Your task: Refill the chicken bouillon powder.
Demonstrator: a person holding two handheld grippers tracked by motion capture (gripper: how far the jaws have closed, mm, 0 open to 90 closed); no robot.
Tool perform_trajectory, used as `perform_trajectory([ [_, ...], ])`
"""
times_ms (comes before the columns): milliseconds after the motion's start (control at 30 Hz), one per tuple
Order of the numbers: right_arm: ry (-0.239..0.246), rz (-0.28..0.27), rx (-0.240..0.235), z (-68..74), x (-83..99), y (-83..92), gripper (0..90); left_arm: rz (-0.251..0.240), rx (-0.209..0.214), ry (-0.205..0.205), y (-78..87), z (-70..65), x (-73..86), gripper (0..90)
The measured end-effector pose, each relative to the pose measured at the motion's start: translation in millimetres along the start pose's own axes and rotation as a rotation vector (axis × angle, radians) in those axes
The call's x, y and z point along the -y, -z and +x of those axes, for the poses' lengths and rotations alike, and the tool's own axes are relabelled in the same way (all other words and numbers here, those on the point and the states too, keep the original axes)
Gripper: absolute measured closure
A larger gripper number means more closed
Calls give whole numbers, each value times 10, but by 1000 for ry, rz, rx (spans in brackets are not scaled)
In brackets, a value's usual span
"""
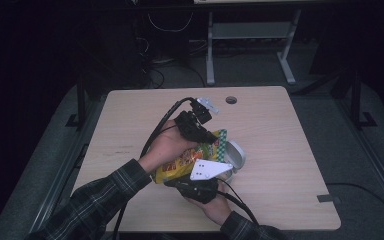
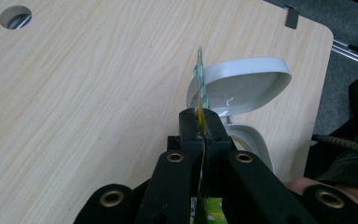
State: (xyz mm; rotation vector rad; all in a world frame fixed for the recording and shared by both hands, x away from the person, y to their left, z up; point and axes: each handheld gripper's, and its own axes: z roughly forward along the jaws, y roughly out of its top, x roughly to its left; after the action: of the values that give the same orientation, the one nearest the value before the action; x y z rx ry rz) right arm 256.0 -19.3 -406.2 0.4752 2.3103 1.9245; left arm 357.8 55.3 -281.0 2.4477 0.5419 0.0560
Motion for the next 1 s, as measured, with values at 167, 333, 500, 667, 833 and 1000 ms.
perform_trajectory([
  [167, -8, -8, 0, -5, -9, 7, 900, 5, -5, -3, -8, -8, -28, 900],
  [333, -20, -16, -2, -5, -14, 11, 900, 8, -8, -3, -14, -18, -41, 900],
  [500, -25, -21, -1, -3, -16, 14, 900, 18, -9, -9, -15, -21, -53, 900],
  [667, -32, -21, -3, -6, -17, 11, 900, 22, -8, -8, -17, -12, -53, 900],
  [833, -42, -23, -6, -18, -7, 11, 900, 20, -16, -4, -29, -8, -57, 900],
  [1000, -49, -33, -7, -23, -13, 15, 900, 29, -23, -10, -15, -7, -77, 900],
])
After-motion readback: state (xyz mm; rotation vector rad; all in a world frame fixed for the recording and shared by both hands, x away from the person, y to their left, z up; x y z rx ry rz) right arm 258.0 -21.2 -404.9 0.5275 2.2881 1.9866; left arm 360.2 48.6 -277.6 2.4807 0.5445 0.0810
